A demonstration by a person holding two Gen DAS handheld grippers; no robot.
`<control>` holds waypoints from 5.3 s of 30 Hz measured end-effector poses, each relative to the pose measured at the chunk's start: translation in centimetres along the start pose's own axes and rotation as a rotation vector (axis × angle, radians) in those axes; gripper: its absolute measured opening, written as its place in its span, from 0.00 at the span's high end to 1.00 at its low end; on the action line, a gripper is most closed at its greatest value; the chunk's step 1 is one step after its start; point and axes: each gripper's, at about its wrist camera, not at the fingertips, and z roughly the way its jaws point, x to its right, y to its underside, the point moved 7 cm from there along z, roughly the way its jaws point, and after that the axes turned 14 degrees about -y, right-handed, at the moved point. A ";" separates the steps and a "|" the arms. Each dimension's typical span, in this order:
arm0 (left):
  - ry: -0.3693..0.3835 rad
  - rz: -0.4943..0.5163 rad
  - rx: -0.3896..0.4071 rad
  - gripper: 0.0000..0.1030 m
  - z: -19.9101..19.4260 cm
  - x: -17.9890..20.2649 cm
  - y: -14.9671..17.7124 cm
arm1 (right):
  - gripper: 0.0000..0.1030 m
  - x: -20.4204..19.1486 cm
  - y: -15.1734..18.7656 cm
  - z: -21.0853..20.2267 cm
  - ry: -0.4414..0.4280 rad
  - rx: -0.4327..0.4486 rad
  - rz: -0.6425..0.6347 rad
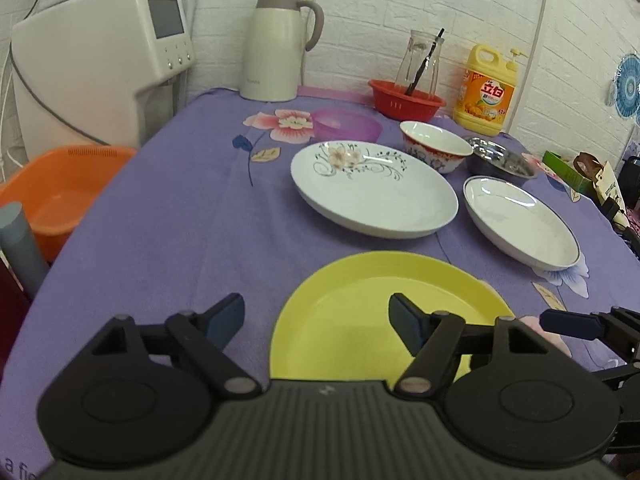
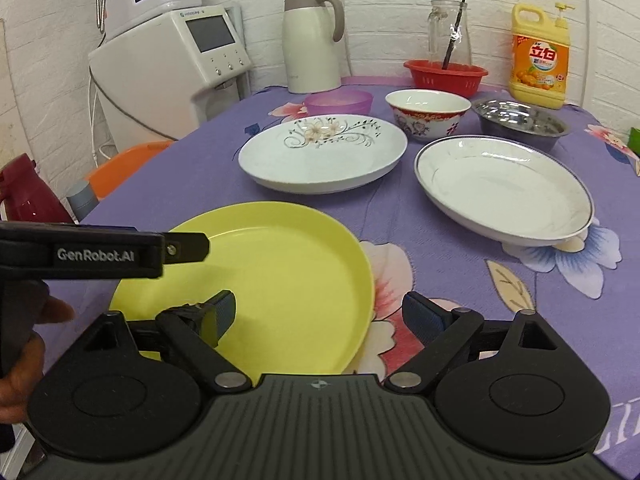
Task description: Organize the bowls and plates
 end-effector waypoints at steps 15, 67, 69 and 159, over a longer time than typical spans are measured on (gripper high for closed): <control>-0.148 0.139 0.141 0.24 0.9 -0.7 -6.6 | 0.00 1.9 -1.4 -0.9 0.043 0.006 -0.019; -0.082 0.058 -0.059 0.23 12.8 -2.0 -9.1 | 0.00 5.4 -11.1 15.1 -0.151 -0.241 -0.048; -0.056 0.045 -0.081 0.23 13.4 -1.6 -9.1 | 0.00 5.7 -10.9 15.0 -0.131 -0.226 -0.056; 0.173 0.179 -0.092 0.11 9.6 18.3 -7.7 | 0.00 20.0 -4.3 -0.3 0.216 0.081 0.249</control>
